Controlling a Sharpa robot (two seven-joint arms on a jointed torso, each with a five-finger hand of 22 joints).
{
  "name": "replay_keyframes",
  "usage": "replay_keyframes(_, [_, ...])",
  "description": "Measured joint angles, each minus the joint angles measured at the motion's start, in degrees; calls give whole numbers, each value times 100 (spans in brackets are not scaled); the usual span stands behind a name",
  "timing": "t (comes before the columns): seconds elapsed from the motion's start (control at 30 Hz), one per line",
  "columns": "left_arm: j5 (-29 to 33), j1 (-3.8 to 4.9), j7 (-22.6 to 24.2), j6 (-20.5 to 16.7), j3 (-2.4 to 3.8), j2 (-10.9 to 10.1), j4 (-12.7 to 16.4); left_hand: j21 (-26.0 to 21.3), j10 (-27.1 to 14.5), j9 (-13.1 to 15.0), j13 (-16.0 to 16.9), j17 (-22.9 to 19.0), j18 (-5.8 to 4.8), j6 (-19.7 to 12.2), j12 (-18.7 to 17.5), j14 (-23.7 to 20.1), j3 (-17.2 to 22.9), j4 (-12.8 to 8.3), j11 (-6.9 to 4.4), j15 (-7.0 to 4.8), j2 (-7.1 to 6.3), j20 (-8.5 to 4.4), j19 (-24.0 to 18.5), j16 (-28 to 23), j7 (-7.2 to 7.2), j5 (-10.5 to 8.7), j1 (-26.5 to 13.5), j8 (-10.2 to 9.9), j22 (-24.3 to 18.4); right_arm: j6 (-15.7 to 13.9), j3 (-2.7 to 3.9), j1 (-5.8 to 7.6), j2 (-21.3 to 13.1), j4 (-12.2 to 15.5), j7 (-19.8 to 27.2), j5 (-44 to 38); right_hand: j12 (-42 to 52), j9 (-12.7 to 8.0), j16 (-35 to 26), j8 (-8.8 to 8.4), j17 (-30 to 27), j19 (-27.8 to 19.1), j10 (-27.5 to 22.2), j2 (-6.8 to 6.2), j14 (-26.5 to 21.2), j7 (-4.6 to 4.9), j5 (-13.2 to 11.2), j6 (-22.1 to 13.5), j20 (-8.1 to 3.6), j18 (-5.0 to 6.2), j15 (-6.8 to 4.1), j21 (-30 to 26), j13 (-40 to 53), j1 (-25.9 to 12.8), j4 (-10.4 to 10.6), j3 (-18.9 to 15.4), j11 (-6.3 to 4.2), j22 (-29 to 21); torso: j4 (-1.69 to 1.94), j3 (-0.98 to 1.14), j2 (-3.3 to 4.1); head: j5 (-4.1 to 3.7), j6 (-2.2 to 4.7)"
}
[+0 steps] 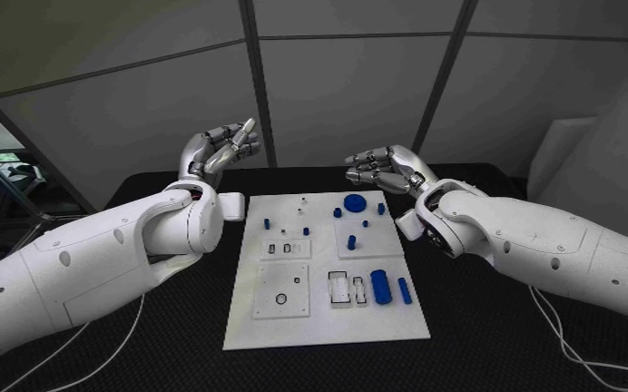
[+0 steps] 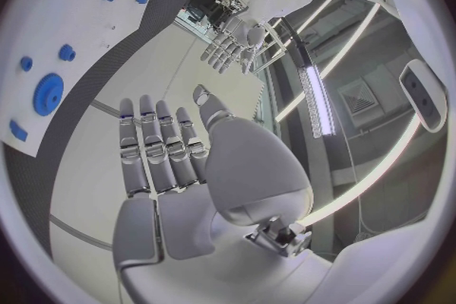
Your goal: Assemble the parts on the task board
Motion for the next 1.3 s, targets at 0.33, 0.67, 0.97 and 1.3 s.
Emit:
replay_keyframes(0.33, [2,-41,-6,84,-27,-289,503,182,772,-43,-25,-10,-2,1054,-93,873,-275,-245,-184,-203,207,-81,858,-92,256,0,277,-48,-50,1,9,289,-24,-107,-207,-1599,-90,26,67,0,76,646,1001,-127,1069,-2,170,937,-261,90,-302,359,16,81,-212,357,-250,88,88,18,203,-38,71])
replay_keyframes(0.67, [-223,-67,-106,226,-31,-585,1069,436,1225,-50,-8,195,-2,1405,-180,1443,-467,-406,-322,-370,182,-265,1570,-134,179,0,379,-129,9,230,10,630,-42,-33,-1076,-3144,-241,33,434,-97,463,1547,1596,-576,2433,-148,267,1423,-736,88,-702,1340,21,39,-549,790,-482,569,238,-16,499,-229,210])
replay_keyframes(0.97, [-608,-72,-275,436,-31,-660,1225,469,1268,-50,-8,268,-4,1423,-215,1544,-520,-458,-339,-408,180,-316,1702,-134,160,0,385,-155,17,782,11,763,-8,49,-1843,-4400,-247,25,2405,-218,1590,2058,1283,-793,2851,-233,267,1355,-1001,88,-840,2724,15,-178,-489,921,-522,1396,365,-31,717,-392,243])
replay_keyframes(1.3, [-777,-93,-375,644,-30,-653,1278,490,1268,-55,-9,280,-4,1423,-266,1543,-536,-474,-339,-408,200,-321,1724,-200,160,1,405,-200,16,1294,12,781,47,67,-2404,-5370,-247,25,4560,-218,3667,2009,1245,-953,2851,-262,216,1219,-952,88,-840,3788,8,-338,-267,1015,-524,2382,427,-37,851,-453,221])
